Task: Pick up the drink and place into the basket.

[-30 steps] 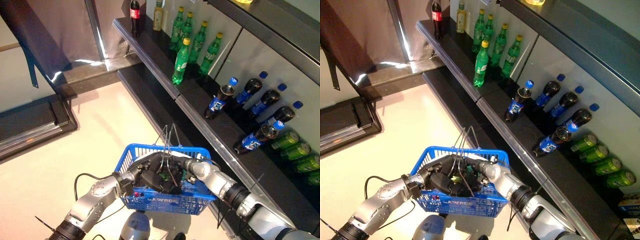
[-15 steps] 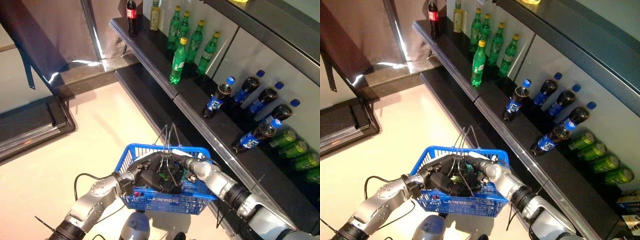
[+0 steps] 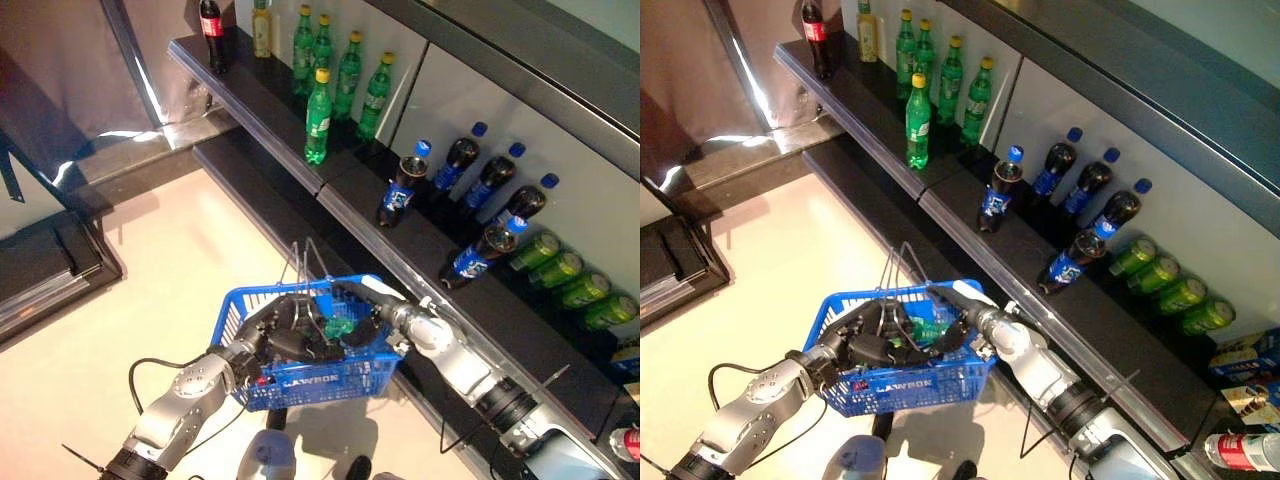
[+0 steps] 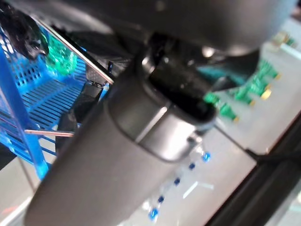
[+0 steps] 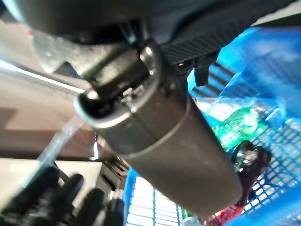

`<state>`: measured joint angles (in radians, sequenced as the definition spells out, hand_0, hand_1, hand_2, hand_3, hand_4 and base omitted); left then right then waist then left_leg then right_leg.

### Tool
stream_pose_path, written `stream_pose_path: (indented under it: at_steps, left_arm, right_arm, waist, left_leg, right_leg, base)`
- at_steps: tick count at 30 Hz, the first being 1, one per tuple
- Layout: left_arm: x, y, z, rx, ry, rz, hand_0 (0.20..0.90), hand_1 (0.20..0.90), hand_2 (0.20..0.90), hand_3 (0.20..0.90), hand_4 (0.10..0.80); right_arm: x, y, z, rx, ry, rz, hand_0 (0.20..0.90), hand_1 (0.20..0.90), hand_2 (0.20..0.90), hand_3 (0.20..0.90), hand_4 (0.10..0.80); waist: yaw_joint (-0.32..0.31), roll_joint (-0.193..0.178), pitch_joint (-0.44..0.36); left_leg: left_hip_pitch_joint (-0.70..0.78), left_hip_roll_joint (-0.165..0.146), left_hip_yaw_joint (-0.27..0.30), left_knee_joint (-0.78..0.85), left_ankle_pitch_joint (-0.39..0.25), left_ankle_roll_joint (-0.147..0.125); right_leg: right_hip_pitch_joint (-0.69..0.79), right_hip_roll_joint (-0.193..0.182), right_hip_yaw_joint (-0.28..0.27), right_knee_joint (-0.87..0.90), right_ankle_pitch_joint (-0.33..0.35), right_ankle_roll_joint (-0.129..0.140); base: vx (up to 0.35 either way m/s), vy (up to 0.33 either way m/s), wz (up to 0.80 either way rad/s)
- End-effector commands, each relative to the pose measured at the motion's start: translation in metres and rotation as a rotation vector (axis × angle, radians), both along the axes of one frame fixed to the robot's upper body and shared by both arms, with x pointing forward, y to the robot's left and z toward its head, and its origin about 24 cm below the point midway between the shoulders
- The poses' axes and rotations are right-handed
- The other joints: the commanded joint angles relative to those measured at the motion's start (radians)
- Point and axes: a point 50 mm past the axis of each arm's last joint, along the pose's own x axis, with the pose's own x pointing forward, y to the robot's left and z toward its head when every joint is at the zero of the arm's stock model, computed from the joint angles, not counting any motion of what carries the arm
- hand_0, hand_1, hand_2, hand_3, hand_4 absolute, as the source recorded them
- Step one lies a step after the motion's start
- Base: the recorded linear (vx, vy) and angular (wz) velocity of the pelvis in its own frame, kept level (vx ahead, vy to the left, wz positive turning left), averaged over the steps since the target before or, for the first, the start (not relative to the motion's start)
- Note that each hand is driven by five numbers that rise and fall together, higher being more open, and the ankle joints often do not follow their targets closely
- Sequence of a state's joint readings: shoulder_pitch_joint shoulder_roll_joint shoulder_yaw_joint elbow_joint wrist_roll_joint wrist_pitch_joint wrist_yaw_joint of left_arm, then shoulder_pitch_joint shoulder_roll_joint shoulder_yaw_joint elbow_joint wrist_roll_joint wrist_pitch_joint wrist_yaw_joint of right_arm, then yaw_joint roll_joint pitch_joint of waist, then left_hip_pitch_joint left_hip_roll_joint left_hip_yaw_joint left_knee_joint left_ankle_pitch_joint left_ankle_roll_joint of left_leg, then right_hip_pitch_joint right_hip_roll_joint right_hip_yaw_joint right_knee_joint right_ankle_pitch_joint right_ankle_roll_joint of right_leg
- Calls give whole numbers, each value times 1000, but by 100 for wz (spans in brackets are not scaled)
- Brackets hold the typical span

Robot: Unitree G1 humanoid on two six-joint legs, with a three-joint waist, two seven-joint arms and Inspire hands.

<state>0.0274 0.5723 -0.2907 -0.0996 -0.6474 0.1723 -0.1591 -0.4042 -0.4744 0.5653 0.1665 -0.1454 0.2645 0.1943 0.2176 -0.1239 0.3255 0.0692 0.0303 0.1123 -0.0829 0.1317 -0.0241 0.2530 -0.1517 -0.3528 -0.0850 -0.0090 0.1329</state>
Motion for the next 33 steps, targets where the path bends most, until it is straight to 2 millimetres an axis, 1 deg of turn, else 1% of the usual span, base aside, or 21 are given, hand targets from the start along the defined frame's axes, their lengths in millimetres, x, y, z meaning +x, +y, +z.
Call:
stream_pose_path:
  at_steps: [1, 3, 4, 7, 9, 11, 13, 14, 19, 25, 29, 32, 33]
  left_arm:
    - [2, -35, 164, -429, -924, -99, 300, 300, 300, 200, 100]
    - [3, -30, 163, -400, -936, -39, 300, 300, 300, 200, 100]
    - [3, -29, 162, -398, -936, -36, 300, 300, 300, 200, 100]
    - [6, -20, 159, -366, -938, 67, 300, 300, 300, 200, 100]
    - [7, -14, 156, -350, -936, 124, 300, 300, 300, 200, 100]
    - [6, -12, 155, -346, -934, 146, 300, 300, 300, 200, 100]
    - [6, -8, 153, -336, -929, 190, 300, 300, 300, 200, 100]
    - [7, -2, 148, -327, -915, 247, 300, 300, 300, 200, 100]
    - [7, 10, 137, -297, -883, 363, 300, 300, 300, 200, 100]
    - [8, 22, 123, -238, -834, 471, 300, 300, 300, 200, 100]
    - [8, 36, 104, -179, -767, 562, 300, 300, 300, 200, 100]
    - [2, 54, 86, -152, -702, 681, 300, 300, 300, 200, 100]
    - [-2, 60, 80, -150, -676, 727, 300, 300, 300, 200, 100]
  right_arm:
    - [1, 2, 34, 116, -172, 23, 900, 900, 900, 900, 800]
    - [-2, -2, 37, 159, -200, 7, 900, 900, 900, 900, 800]
    - [-3, -2, 37, 161, -202, 7, 900, 900, 900, 900, 800]
    - [-9, -8, 42, 228, -252, -23, 900, 900, 900, 900, 800]
    - [-13, -12, 40, 260, -268, -43, 900, 900, 900, 900, 800]
    - [-15, -15, 39, 270, -276, -51, 900, 900, 900, 900, 800]
    - [-20, -18, 37, 292, -283, -69, 900, 900, 900, 900, 800]
    - [-25, -23, 33, 314, -300, -95, 900, 900, 900, 900, 800]
    - [-35, -31, 24, 310, -299, -116, 900, 900, 900, 900, 800]
    - [-41, -43, 13, 311, -270, -179, 900, 900, 900, 900, 800]
    - [-46, -53, 1, 326, -246, -252, 900, 900, 900, 900, 800]
    - [-52, -60, -7, 319, -238, -282, 900, 900, 900, 900, 800]
    - [-54, -62, -9, 320, -236, -288, 900, 900, 900, 900, 800]
  waist:
    - [-5, 7, -183]
    - [-14, 9, -182]
    - [-14, 9, -183]
    - [-27, 14, -184]
    - [-34, 18, -185]
    - [-37, 21, -187]
    - [-43, 24, -186]
    - [-51, 30, -184]
    - [-73, 37, -178]
    - [-91, 42, -175]
    - [-105, 47, -175]
    - [-111, 51, -171]
    - [-108, 52, -169]
  left_leg:
    - [91, 36, 9, 18, -159, -41]
    - [92, 36, 12, 18, -160, -39]
    - [92, 36, 13, 18, -161, -39]
    - [94, 36, 17, 16, -162, -37]
    - [94, 38, 22, 16, -164, -38]
    - [93, 39, 24, 17, -164, -38]
    - [92, 39, 27, 16, -164, -38]
    - [91, 40, 30, 16, -165, -37]
    - [89, 41, 40, 19, -168, -38]
    - [93, 42, 37, 15, -169, -40]
    - [94, 35, 6, 14, -174, -37]
    - [87, 14, -46, 31, -188, -26]
    - [84, 2, -71, 38, -196, -21]
  right_leg:
    - [-71, 10, 23, -2, 56, 11]
    - [-73, 12, 29, -2, 56, 12]
    - [-73, 12, 29, -2, 56, 12]
    - [-76, 13, 39, -2, 55, 13]
    - [-79, 13, 43, -2, 54, 15]
    - [-81, 13, 44, -2, 55, 16]
    - [-84, 12, 47, -2, 54, 16]
    - [-87, 12, 52, -2, 54, 17]
    - [-95, 11, 62, -2, 54, 19]
    - [-98, 14, 74, -2, 53, 20]
    - [-103, 26, 109, -2, 48, 17]
    - [-117, 35, 164, -2, 48, 15]
    - [-121, 36, 183, -2, 50, 16]
  base:
    - [-5, -6, -5]
    - [-5, -8, -5]
    - [-5, -7, -4]
    - [-3, 3, -5]
    - [-7, 9, -6]
    - [-5, 4, -2]
    - [-19, 10, -2]
    - [-40, 16, -5]
    - [-40, 9, -10]
    - [-15, -1, -3]
    - [23, -9, -11]
    - [31, 10, -18]
    - [31, 35, -35]
